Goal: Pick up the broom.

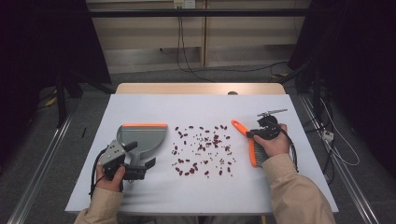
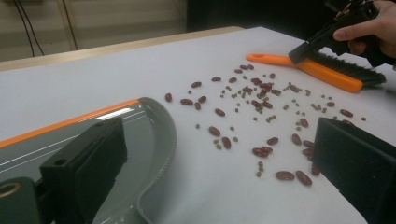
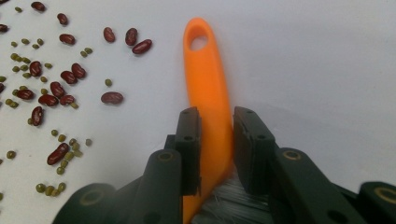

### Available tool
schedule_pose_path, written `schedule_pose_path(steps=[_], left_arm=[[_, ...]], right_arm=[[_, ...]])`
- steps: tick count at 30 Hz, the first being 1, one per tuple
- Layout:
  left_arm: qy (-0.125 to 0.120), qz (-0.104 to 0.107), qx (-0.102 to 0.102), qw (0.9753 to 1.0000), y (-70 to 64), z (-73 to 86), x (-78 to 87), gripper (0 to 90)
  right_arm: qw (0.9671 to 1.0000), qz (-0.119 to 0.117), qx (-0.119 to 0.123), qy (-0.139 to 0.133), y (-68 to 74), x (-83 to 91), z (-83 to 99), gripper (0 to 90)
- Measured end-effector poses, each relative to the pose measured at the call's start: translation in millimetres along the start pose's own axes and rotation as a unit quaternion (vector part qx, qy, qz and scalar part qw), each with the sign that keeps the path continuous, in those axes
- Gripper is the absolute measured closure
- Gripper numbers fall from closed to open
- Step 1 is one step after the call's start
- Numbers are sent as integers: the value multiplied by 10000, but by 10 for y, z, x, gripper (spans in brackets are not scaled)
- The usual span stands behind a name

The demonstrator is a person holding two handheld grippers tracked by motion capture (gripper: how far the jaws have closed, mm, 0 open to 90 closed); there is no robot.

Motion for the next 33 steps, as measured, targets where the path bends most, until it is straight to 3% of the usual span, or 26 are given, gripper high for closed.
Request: schedule_pose_path(steps=[1,3,5,10,11,14,15,17,21,23,24,27,28,29,33], left_arm=[[2,-4,-6,10000,0,0,0,32],[-14,-13,-21,10000,3,-1,3,32],[2,-35,-54,10000,7,7,8,32],[19,-34,-60,10000,8,20,-9,32],[33,-24,-66,10000,4,23,-10,32],[52,-21,-57,10000,-4,26,-5,32],[38,-27,-54,10000,0,24,-7,32],[28,-20,-28,10000,-1,24,-8,32],[13,-32,-51,10000,11,22,2,32],[16,-32,-29,10000,10,21,0,32],[26,-35,-31,10000,8,21,-2,32],[42,-27,-15,10000,6,24,-14,32],[46,-27,-11,10000,6,25,-17,32],[50,-35,-9,10000,7,26,-20,32],[38,-31,-6,10000,8,25,-21,31]], right_arm=[[9998,149,-42,138,-2,-7,32,685],[9995,290,-90,65,11,10,31,568],[9981,582,13,206,26,39,51,561],[9973,592,139,405,104,10,101,563],[9968,587,316,442,102,-19,114,604],[9973,507,351,410,96,-18,117,644],[9956,402,558,640,121,-2,130,686],[9936,355,731,787,128,20,147,687],[9920,199,840,917,78,111,200,689],[9919,180,850,930,67,132,215,690],[9942,92,722,789,48,153,232,689],[9953,59,662,700,43,155,237,680],[9961,179,582,646,31,142,223,587],[9960,233,530,675,20,124,223,558],[9959,288,375,776,9,88,205,551]])
Point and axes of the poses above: each handheld gripper's, and its own axes: x roughly backward along the jaws, z roughly out of its underside, y roughly to its left, the point moved 8 cm from there along -x, roughly forward along the jaws, and after that the axes turned 15 degrees about -z, right-handed, at the moved point
